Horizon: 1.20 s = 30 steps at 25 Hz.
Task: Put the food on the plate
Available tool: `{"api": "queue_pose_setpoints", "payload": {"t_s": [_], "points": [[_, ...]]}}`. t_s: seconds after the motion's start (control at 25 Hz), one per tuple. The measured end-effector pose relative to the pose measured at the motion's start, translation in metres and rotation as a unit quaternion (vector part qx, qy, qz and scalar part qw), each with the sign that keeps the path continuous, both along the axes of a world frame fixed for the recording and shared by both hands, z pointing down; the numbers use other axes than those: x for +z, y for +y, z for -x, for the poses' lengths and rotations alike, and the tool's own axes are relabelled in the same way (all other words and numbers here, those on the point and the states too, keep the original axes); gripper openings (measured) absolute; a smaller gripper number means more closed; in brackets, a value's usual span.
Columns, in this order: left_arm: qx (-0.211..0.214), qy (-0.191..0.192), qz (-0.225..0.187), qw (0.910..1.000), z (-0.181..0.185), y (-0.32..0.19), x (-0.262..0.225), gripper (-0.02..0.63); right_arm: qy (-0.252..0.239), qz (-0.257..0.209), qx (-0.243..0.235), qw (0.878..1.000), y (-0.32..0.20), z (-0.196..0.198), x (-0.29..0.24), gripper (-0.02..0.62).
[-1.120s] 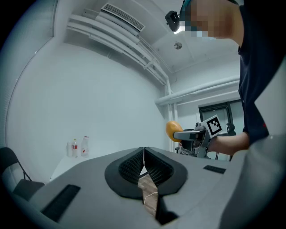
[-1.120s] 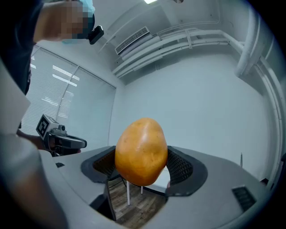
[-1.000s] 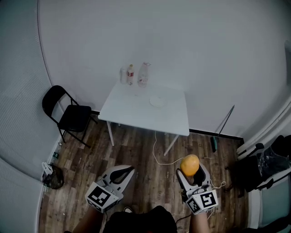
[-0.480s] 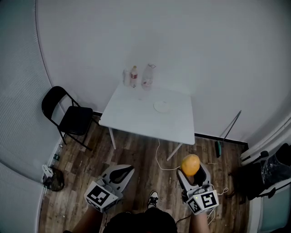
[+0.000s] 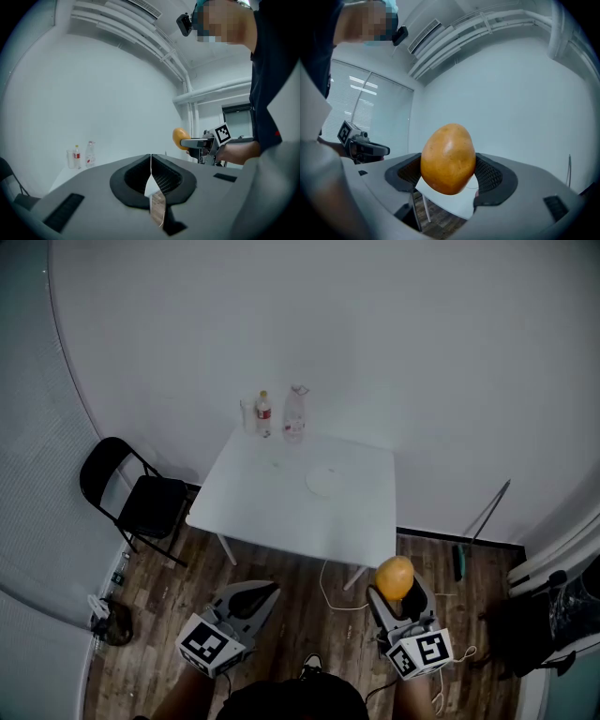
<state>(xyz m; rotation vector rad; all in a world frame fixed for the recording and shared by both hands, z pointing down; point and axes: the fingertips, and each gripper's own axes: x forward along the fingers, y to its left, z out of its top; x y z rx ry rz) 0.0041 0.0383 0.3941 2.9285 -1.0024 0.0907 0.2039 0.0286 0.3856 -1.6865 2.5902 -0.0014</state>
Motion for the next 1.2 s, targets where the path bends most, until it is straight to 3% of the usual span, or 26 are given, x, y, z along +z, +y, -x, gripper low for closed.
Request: {"api": "queue_pose_setpoints", "payload": {"t_s": [0.36,0.64,0.96,1.2], "points": [[-0.012,-0.027,0.028,0.9992,-0.074,-0.073,0.009,0.025,-0.023,0.018,-0.005,1.000,-0.084,-0.086,0.022,0.354],[-0.014,-0.042,0.028,0.9987,-0.095,-0.121,0.016,0.025,-0.037,0.043,-0.001,0.998,-0.129,-0.104,0.047,0.354],[0.010,-0.014,0.040,0.9991,-0.076,-0.200,0.028,0.024,0.008,0.045,0.023,0.999,-0.204,-0.077,0.053,0.354],[0.015,0.004,0.053,0.9985,-0.021,-0.286,0.034,0.025,0.019,0.048,0.028,0.998,-0.289,-0.017,0.046,0.354]]}}
